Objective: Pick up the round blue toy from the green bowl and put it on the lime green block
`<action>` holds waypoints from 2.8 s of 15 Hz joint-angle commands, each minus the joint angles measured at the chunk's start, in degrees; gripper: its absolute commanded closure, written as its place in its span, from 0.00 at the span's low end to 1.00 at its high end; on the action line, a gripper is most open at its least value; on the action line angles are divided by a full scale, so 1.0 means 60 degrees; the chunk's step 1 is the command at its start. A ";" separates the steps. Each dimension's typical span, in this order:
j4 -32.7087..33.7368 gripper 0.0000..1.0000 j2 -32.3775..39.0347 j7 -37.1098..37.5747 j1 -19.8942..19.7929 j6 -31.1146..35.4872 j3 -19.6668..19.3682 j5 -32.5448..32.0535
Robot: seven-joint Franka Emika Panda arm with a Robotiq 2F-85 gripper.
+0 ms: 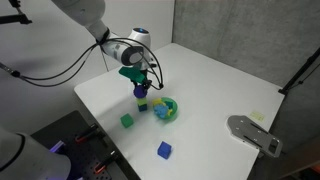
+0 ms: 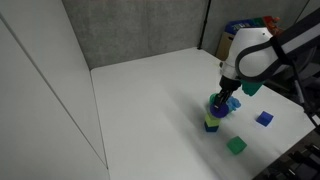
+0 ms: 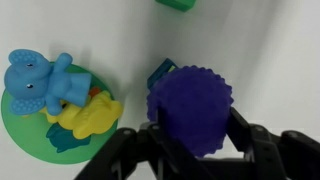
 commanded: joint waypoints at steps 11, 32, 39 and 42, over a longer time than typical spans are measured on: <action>0.0029 0.00 0.0243 -0.0443 -0.0141 0.0496 0.0150 0.0055; 0.0538 0.00 -0.2027 0.0603 -0.0607 -0.1833 -0.1115 -0.0281; 0.0198 0.00 -0.3725 0.1402 -0.0726 -0.3978 -0.1676 -0.1191; 0.0346 0.00 -0.4430 0.1820 -0.0801 -0.5338 -0.1708 -0.1700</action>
